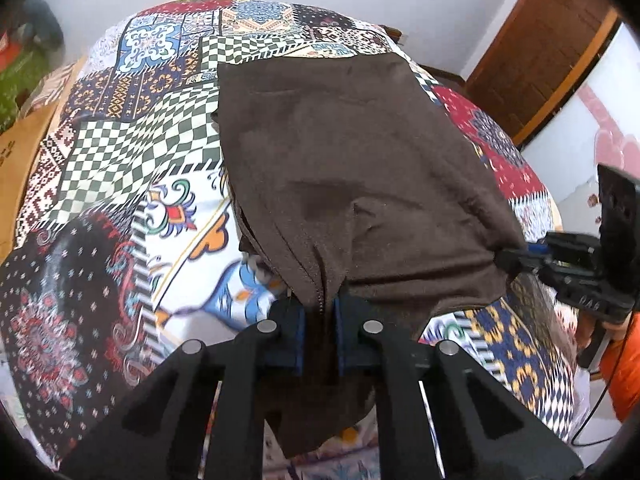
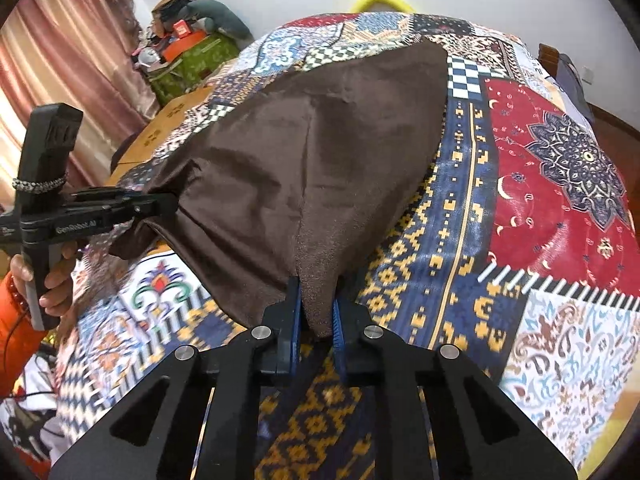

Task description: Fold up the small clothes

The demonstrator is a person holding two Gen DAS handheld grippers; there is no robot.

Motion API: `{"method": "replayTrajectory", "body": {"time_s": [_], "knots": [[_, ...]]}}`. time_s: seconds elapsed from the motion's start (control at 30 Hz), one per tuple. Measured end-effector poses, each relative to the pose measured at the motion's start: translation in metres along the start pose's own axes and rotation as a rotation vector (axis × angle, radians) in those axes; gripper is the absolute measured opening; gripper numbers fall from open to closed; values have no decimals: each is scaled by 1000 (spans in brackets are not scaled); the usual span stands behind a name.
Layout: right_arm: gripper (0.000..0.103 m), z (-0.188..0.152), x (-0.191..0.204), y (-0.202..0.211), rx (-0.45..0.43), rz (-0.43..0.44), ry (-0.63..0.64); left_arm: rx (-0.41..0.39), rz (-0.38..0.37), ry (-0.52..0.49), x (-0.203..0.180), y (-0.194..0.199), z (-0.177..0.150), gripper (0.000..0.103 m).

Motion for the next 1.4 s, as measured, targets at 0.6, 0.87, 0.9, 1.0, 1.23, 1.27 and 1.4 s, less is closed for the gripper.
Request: {"method": "replayTrajectory", "body": {"time_s": [0.6, 0.87, 0.9, 1.0, 1.23, 1.27, 1.4], "knots": [[11, 61, 25, 77, -157, 51, 68, -15, -52, 42, -19, 70, 39, 10], [11, 122, -9, 44, -129, 31, -5, 69, -47, 100, 11, 19, 107, 10], [11, 128, -14, 36, -115, 29, -17, 78, -40, 103, 18, 11, 111, 10], [11, 140, -30, 8, -62, 2, -39, 81, 20, 85, 36, -12, 129, 12], [17, 144, -60, -43, 51, -47, -77, 36, 99, 24, 59, -36, 150, 27], [18, 145, -62, -42, 51, -46, -81, 17, 116, 7, 60, -33, 152, 32], [39, 154, -62, -22, -14, -77, -69, -76, 183, -44, 59, -9, 158, 52]]}}
Point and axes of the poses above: each gripper's, at about its wrist camera, not at the fingertips, and y roughly against the way its jaws point, x to its left, z to its top, the point moved 10 cm from there along -y, roughly the way its jaws point
